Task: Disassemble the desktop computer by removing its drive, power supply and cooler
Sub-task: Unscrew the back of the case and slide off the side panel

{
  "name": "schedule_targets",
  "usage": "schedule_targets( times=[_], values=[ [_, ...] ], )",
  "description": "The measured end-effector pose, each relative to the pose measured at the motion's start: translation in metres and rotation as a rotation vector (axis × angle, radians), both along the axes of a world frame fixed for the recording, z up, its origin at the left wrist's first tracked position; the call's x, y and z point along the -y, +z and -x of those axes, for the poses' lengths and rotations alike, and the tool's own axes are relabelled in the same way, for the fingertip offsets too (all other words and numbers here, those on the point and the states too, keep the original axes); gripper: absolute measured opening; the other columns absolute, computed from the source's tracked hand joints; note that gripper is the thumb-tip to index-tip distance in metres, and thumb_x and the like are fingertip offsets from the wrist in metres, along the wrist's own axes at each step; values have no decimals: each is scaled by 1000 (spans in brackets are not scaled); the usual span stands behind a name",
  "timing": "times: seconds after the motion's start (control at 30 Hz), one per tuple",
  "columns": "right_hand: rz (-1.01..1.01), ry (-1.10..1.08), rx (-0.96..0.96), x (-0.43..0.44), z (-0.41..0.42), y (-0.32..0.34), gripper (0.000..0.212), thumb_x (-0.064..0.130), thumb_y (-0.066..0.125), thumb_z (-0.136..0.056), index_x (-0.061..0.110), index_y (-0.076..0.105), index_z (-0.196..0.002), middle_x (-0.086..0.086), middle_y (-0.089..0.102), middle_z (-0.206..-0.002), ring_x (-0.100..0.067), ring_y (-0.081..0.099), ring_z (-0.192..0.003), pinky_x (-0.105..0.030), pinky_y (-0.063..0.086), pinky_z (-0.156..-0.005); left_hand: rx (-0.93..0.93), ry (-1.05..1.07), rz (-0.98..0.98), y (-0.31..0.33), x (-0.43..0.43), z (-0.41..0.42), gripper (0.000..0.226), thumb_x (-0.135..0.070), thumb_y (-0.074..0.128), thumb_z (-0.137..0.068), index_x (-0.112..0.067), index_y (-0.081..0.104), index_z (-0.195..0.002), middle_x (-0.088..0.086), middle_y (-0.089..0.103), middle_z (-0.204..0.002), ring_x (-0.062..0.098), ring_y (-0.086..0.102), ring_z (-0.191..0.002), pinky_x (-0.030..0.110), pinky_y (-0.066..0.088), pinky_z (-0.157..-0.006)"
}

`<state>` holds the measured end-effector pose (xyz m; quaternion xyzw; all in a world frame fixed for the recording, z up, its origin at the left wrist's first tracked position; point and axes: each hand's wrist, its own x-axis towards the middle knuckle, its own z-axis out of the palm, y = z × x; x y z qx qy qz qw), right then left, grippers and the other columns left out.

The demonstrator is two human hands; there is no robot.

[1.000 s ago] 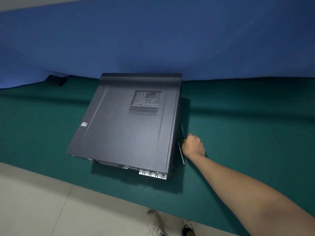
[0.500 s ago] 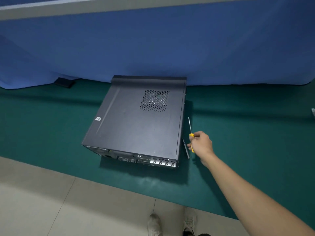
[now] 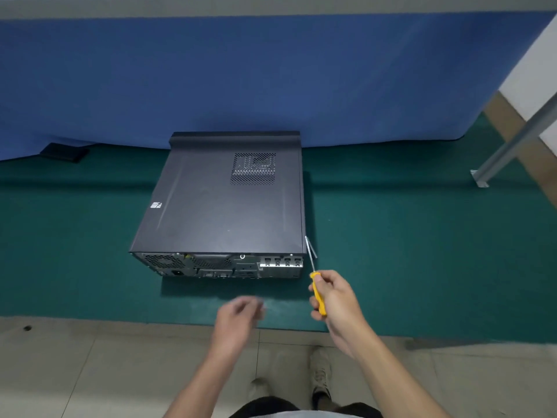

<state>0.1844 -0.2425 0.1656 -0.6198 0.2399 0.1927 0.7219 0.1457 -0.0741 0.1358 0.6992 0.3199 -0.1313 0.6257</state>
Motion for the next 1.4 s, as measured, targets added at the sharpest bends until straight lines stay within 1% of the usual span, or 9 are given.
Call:
schedule_targets(
  times=[0.07,0.2,0.27,0.47,0.67,0.8,1.0,1.2,1.4],
  values=[
    [-46,-39,-17,-8,9,-1,10,14,45,-101,7,52,-98,-5,47,-77,-10,36,-50,-20,25,-39,57,8,155,12,15,-28,23,-14,50,-101,-6,68,-90,11,74,-89,18,70,-78,20,55,-68],
    [-115,-67,-37,-19,21,-5,18,17,46,-101,2,53,-96,-4,43,-66,-9,32,-47,-19,23,-37,15,42,391,27,37,-62,35,-30,49,-102,1,65,-97,19,72,-99,27,71,-94,31,56,-85],
    [-132,-65,-59,-21,25,-8,20,18,45,-102,2,55,-94,-3,43,-63,-8,33,-45,-19,24,-37,-12,109,442,26,43,-71,39,-32,55,-99,5,64,-100,21,72,-99,28,71,-95,33,57,-84],
    [-143,-22,-119,-23,27,-16,24,27,40,-103,11,51,-89,6,39,-56,-7,25,-43,-19,19,-38,-86,262,443,24,51,-80,38,-29,65,-93,9,65,-96,22,72,-93,28,73,-79,31,61,-68],
    [-209,-36,-127,-30,21,-19,29,32,39,-103,10,48,-87,9,34,-49,-6,19,-37,-17,15,-35,-125,253,494,24,53,-86,41,-26,49,-102,14,61,-100,28,69,-101,31,72,-81,34,61,-70],
    [-190,-46,-135,-33,21,-20,30,33,39,-103,11,47,-85,9,33,-48,-5,19,-37,-17,14,-35,-132,255,528,25,52,-89,41,-23,49,-103,16,58,-106,30,67,-102,33,71,-78,36,61,-66],
    [-214,-88,-163,-33,18,-18,31,32,37,-104,11,45,-83,6,28,-51,-5,17,-36,-17,11,-36,-127,252,528,21,50,-90,37,-22,51,-102,14,58,-97,29,69,-92,33,73,-74,37,62,-66],
    [-259,-98,-181,-33,19,-18,32,31,37,-104,9,45,-83,4,28,-52,-6,18,-35,-18,11,-37,-141,218,505,19,48,-91,37,-23,51,-102,12,60,-99,25,72,-89,30,74,-78,35,62,-64],
    [-380,-133,-208,-33,19,-21,32,30,39,-104,8,47,-82,3,31,-51,-6,18,-35,-19,10,-39,-147,204,495,17,46,-92,36,-24,52,-101,10,62,-98,23,73,-88,28,74,-79,33,61,-64]
  ],
)
